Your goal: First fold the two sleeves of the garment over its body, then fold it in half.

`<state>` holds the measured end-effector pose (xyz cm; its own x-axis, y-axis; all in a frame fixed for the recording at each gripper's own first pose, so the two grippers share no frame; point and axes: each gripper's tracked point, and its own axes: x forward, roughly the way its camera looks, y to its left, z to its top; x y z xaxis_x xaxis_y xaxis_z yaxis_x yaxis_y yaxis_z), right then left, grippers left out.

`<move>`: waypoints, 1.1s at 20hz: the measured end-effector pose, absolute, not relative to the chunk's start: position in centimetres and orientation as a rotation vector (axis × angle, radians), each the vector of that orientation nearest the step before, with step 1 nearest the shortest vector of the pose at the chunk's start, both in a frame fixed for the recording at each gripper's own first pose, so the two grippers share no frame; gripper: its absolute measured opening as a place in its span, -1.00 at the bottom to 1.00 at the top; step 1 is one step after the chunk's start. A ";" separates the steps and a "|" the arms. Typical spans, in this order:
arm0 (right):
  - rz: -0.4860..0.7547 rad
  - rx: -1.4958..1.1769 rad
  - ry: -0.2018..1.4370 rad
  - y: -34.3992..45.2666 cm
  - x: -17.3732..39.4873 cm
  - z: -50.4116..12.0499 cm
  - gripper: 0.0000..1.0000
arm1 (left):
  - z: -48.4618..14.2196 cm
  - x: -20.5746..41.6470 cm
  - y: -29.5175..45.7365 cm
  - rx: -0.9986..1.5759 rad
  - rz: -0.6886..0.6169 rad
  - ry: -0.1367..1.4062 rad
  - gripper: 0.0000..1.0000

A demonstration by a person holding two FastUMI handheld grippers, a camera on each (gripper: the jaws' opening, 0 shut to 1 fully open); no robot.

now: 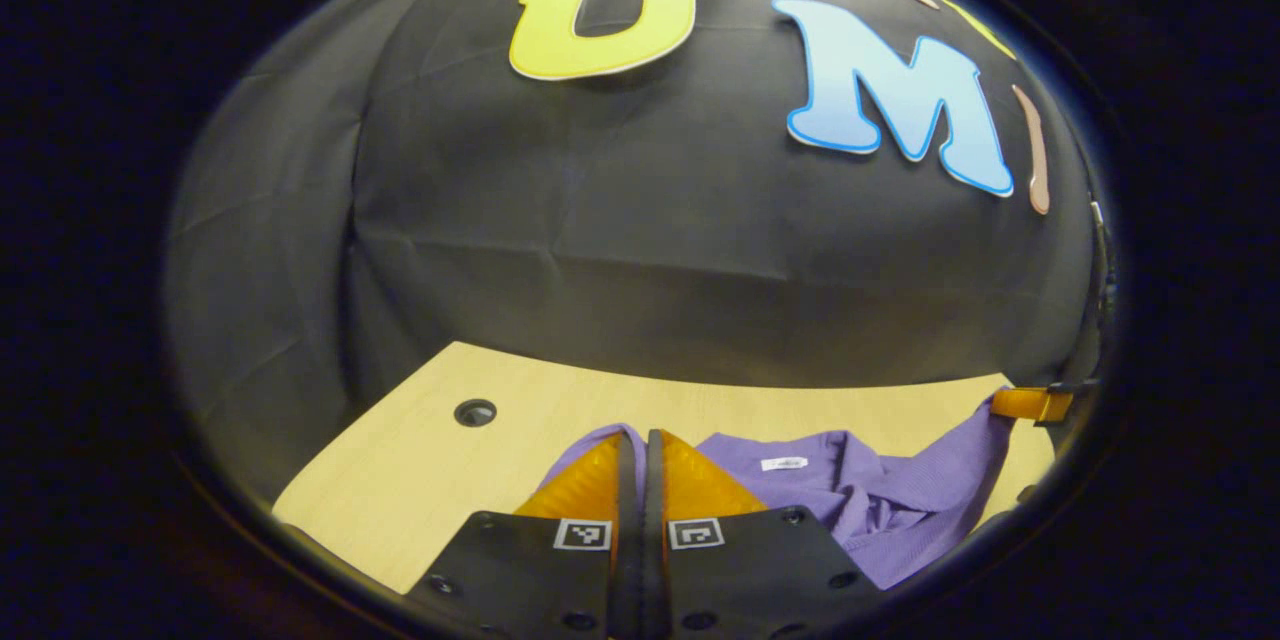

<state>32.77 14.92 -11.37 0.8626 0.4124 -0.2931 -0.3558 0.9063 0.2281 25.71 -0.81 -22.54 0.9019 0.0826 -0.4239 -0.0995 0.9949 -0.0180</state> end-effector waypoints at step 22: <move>0.271 0.028 0.170 14.2 16.0 -2.1 0.77 | -16.1 15.9 -0.6 -0.064 -0.043 0.350 0.93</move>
<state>15.99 14.17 -2.06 0.9494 0.2685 -0.1630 -0.2637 0.9633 0.0504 15.89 -0.63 -16.09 0.9387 -0.0531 -0.3407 0.0309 0.9971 -0.0702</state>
